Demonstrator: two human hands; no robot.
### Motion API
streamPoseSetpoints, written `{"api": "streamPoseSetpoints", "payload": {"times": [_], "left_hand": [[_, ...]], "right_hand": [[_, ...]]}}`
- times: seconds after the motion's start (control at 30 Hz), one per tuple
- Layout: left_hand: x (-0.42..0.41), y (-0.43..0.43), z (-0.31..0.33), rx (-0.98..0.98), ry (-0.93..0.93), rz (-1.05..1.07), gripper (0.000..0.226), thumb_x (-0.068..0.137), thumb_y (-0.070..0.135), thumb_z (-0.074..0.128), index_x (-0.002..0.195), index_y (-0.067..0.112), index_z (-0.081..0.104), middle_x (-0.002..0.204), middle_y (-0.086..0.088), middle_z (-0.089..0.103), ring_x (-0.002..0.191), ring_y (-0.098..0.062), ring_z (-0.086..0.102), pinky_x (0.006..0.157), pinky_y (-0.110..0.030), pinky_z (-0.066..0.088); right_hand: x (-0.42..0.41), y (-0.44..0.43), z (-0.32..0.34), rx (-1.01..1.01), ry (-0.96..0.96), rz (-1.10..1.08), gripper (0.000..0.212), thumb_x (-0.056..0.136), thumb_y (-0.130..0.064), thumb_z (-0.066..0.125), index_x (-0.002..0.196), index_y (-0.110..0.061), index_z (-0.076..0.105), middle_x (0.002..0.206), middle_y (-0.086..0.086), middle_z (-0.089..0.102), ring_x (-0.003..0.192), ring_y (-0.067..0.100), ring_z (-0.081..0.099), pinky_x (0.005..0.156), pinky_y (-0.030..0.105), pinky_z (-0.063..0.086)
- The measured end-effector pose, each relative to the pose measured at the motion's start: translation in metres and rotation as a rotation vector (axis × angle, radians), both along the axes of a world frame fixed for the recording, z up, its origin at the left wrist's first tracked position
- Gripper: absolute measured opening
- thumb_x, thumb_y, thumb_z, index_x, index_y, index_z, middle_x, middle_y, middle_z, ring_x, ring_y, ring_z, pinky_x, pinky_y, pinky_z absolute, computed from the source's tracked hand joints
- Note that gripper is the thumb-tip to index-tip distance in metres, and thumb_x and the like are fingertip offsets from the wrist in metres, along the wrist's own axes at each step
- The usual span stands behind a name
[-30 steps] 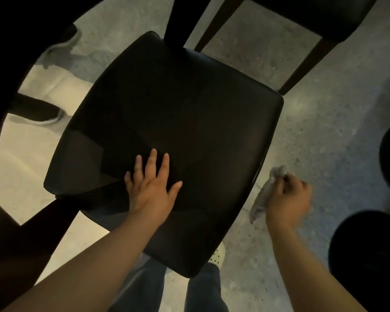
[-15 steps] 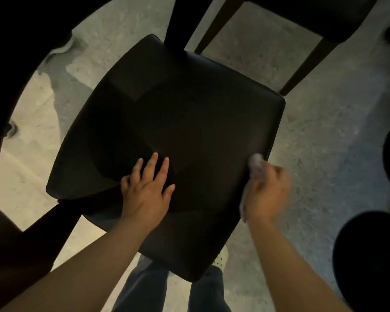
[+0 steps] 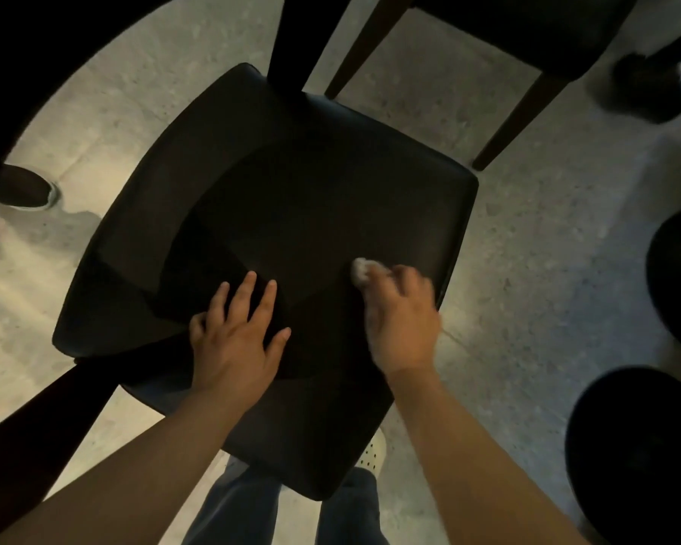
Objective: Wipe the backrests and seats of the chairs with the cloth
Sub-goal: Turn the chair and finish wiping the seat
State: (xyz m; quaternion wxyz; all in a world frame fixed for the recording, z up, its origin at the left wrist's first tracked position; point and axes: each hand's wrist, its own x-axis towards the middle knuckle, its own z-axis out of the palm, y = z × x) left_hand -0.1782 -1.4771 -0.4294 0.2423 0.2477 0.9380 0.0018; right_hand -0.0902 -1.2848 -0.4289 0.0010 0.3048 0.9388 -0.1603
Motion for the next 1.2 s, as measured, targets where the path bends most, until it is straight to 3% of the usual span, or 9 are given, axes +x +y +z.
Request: {"api": "streamPoseSetpoints", "payload": {"times": [0.17, 0.23, 0.4, 0.5, 0.6, 0.73, 0.9, 1.03, 1.2], "left_hand": [[0.0, 0.004, 0.005, -0.01, -0.014, 0.004, 0.072, 0.091, 0.063, 0.032, 0.154, 0.032, 0.017, 0.162, 0.0, 0.007, 0.147, -0.03, 0.004, 0.11, -0.054, 0.02], [0.002, 0.009, 0.01, -0.032, -0.004, 0.009, 0.073, 0.09, 0.064, 0.034, 0.153, 0.03, 0.019, 0.161, -0.002, 0.009, 0.146, -0.031, 0.006, 0.111, -0.052, 0.019], [0.0, 0.032, 0.023, -0.008, 0.06, 0.03, 0.068, 0.093, 0.053, 0.043, 0.15, 0.019, 0.031, 0.157, -0.009, 0.022, 0.145, -0.031, 0.016, 0.114, -0.053, 0.021], [-0.006, 0.05, 0.029, 0.063, 0.026, 0.041, 0.07, 0.093, 0.052, 0.046, 0.151, 0.02, 0.024, 0.158, -0.006, 0.018, 0.145, -0.031, 0.015, 0.116, -0.052, 0.02], [-0.014, 0.069, 0.031, 0.113, -0.012, -0.028, 0.073, 0.093, 0.053, 0.047, 0.153, 0.024, 0.016, 0.161, -0.002, 0.01, 0.148, -0.026, 0.006, 0.118, -0.05, 0.018], [-0.026, 0.097, 0.03, 0.115, -0.05, -0.08, 0.081, 0.09, 0.057, 0.05, 0.153, 0.03, 0.009, 0.162, 0.001, 0.001, 0.149, -0.023, -0.003, 0.12, -0.052, 0.009], [-0.039, 0.132, 0.022, -0.02, -0.09, -0.142, 0.11, 0.076, 0.074, 0.057, 0.151, 0.035, -0.014, 0.16, 0.001, -0.02, 0.146, -0.032, -0.018, 0.117, -0.061, 0.006], [-0.043, 0.141, 0.014, -0.107, -0.135, -0.134, 0.12, 0.069, 0.076, 0.063, 0.149, 0.036, -0.017, 0.159, 0.001, -0.024, 0.145, -0.035, -0.019, 0.115, -0.065, 0.009], [-0.042, 0.144, 0.014, -0.136, -0.143, -0.141, 0.12, 0.07, 0.074, 0.062, 0.15, 0.034, -0.018, 0.158, -0.001, -0.027, 0.145, -0.036, -0.021, 0.114, -0.066, 0.01]], "right_hand": [[0.036, 0.092, -0.01, -0.117, -0.045, -0.657, 0.03, 0.1, -0.028, 0.046, 0.119, -0.015, 0.064, 0.117, 0.018, 0.055, 0.105, 0.037, 0.054, 0.088, 0.042, 0.044], [0.039, 0.115, -0.008, -0.129, -0.061, -0.793, 0.031, 0.099, -0.027, 0.048, 0.122, -0.013, 0.062, 0.122, 0.019, 0.054, 0.107, 0.038, 0.055, 0.09, 0.043, 0.043], [0.006, 0.076, 0.01, -0.162, 0.208, -0.281, 0.035, 0.095, -0.044, 0.046, 0.129, -0.036, 0.051, 0.113, -0.01, 0.044, 0.098, 0.007, 0.046, 0.078, 0.015, 0.036], [0.006, 0.053, 0.002, -0.096, 0.075, 0.009, 0.04, 0.094, -0.033, 0.052, 0.134, -0.034, 0.051, 0.121, 0.0, 0.049, 0.105, 0.016, 0.048, 0.083, 0.029, 0.045], [0.028, 0.07, -0.011, -0.171, 0.107, -0.2, 0.039, 0.092, -0.017, 0.054, 0.129, -0.027, 0.059, 0.119, 0.009, 0.055, 0.104, 0.027, 0.051, 0.082, 0.032, 0.041], [0.065, 0.11, -0.018, -0.204, 0.021, -0.762, 0.029, 0.095, -0.026, 0.056, 0.122, -0.019, 0.065, 0.116, 0.016, 0.057, 0.101, 0.036, 0.058, 0.077, 0.031, 0.039], [0.063, 0.134, -0.006, -0.213, -0.005, -0.605, 0.03, 0.095, -0.039, 0.054, 0.11, -0.018, 0.07, 0.103, 0.013, 0.063, 0.088, 0.028, 0.06, 0.07, 0.029, 0.039], [0.025, 0.144, 0.001, -0.213, 0.097, -0.556, 0.03, 0.096, -0.04, 0.051, 0.105, -0.019, 0.071, 0.098, 0.005, 0.058, 0.08, 0.017, 0.053, 0.069, 0.028, 0.035], [-0.03, 0.175, 0.01, -0.181, 0.213, -0.493, 0.029, 0.097, -0.034, 0.053, 0.123, -0.025, 0.063, 0.11, -0.003, 0.054, 0.091, 0.009, 0.05, 0.077, 0.026, 0.037]]}}
